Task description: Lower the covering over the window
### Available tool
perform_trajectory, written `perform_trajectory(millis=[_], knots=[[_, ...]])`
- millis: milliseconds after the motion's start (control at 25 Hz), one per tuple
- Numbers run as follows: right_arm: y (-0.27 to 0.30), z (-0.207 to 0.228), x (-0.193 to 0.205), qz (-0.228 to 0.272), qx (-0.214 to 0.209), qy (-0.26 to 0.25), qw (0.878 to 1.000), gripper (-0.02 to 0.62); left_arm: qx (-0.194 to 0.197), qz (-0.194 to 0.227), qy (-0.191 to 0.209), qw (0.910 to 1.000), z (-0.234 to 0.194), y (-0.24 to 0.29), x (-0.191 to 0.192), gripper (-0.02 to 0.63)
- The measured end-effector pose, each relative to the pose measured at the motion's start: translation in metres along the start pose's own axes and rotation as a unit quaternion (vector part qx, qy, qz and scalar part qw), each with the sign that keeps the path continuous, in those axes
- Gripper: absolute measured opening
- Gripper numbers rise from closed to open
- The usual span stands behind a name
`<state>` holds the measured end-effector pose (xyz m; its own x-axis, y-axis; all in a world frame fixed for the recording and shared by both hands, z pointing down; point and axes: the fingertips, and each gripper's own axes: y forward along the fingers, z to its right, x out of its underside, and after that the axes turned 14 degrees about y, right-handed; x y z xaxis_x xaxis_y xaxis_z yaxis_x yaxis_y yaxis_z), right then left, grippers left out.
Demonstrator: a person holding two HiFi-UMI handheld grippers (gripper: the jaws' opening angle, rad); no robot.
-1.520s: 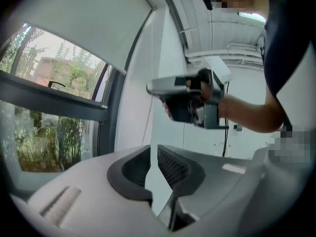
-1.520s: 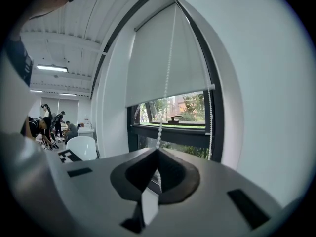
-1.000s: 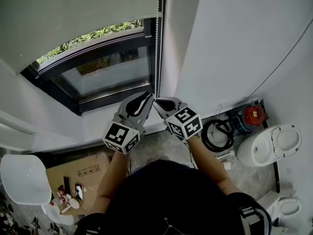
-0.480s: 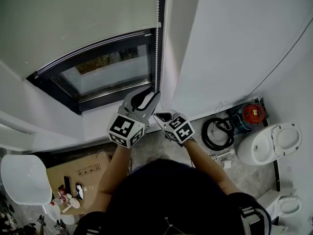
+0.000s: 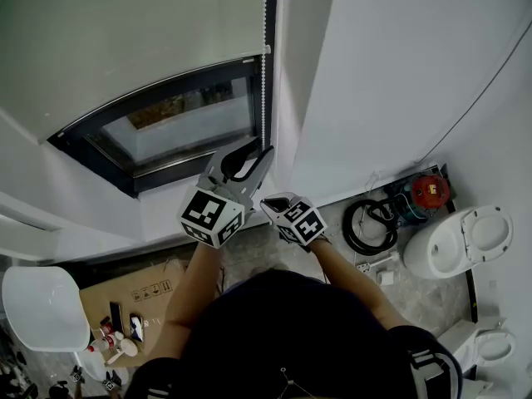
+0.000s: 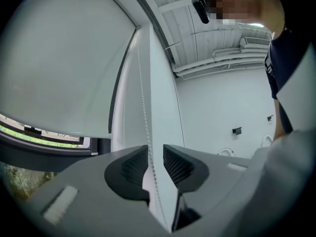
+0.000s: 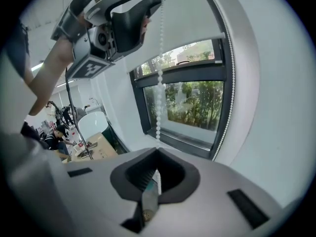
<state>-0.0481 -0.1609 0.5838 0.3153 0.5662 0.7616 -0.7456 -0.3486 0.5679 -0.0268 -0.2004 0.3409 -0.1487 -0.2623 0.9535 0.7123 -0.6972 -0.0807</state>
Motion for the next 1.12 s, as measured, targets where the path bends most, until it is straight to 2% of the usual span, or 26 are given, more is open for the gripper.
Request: perform_trajectory(millis=[360, 520, 640, 800, 960, 1120], knots=[[-0.001, 0.001, 0.001, -0.002, 0.002, -0.008, 1.000, 0.012, -0.007, 0.002, 0.022, 0.9997, -0.020, 0.012, -0.017, 0.101], [-0.001, 0.000, 0.001, -0.002, 0.001, -0.009, 1.000, 0.012, 0.000, 0.002, 0.018, 0.9998, -0.020, 0.015, -0.019, 0.060], [-0.002, -0.001, 0.000, -0.002, 0.000, -0.008, 1.000, 0.012, 0.012, 0.005, 0.004, 0.9999, -0.017, 0.017, -0.020, 0.017], [-0.002, 0.001, 0.002, -0.002, 0.002, -0.006, 1.000, 0.012, 0.026, 0.015, -0.034, 0.9990, -0.017, 0.016, -0.019, 0.011], [0.004, 0.002, 0.018, -0.030, 0.009, -0.027, 0.999, 0.012, 0.036, -0.014, -0.039, 0.9985, -0.013, 0.015, 0.000, 0.011], [0.005, 0.009, 0.039, -0.048, 0.016, -0.006, 0.999, 0.012, 0.037, -0.025, -0.065, 0.9969, -0.005, 0.011, 0.019, 0.011]])
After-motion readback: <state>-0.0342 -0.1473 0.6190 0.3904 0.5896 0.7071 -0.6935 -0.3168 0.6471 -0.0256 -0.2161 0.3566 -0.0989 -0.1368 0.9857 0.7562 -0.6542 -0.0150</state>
